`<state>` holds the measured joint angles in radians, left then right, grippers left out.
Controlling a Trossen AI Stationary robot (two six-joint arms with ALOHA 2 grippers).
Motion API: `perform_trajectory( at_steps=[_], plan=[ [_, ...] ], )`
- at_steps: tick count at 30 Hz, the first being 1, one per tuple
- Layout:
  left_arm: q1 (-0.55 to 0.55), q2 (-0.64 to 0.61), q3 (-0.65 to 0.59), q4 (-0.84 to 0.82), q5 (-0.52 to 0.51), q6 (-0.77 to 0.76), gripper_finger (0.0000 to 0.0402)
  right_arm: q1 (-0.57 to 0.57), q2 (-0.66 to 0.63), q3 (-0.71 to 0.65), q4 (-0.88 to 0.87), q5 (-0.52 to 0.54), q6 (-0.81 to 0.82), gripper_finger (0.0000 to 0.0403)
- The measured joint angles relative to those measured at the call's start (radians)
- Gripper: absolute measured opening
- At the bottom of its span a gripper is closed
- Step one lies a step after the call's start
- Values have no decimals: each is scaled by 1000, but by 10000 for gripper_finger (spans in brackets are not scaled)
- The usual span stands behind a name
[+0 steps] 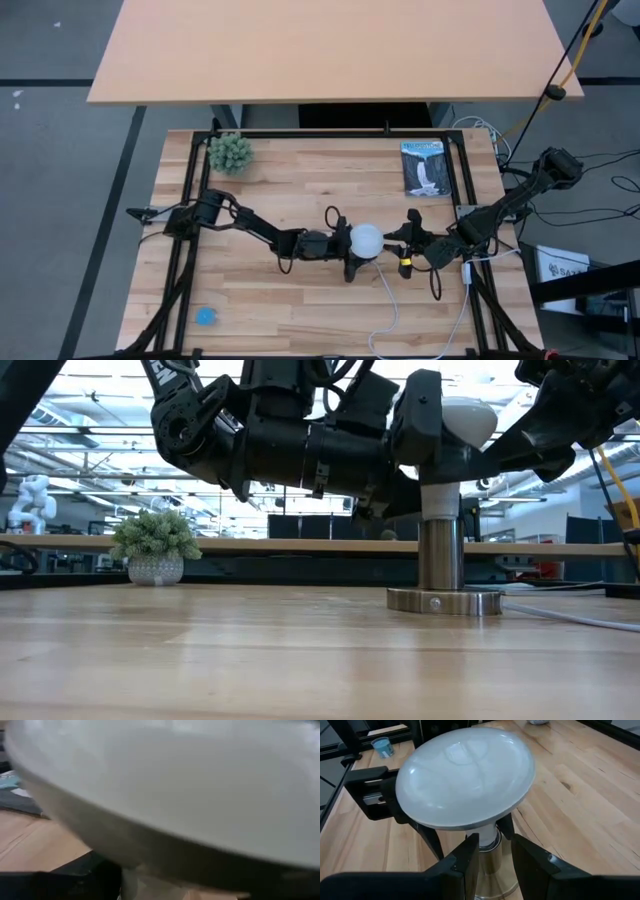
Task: Screw lightbulb
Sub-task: Insert the lightbulb into the lamp
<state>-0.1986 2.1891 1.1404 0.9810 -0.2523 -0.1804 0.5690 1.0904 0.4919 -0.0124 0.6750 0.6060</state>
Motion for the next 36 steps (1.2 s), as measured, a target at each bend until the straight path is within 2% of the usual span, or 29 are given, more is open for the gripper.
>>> perform_trajectory(
  at_steps=[25, 30, 36],
  plan=[
    [1, 0, 0, -3, 0, 1, 298, 0, 0, 0, 0, 0, -8, 106],
    [1, 0, 0, -4, 9, 66, 298, 0, 0, 0, 0, 0, -8, 106],
    [0, 0, 0, -8, 10, 63, 298, 0, 0, 0, 0, -21, -8, 106]
  ],
)
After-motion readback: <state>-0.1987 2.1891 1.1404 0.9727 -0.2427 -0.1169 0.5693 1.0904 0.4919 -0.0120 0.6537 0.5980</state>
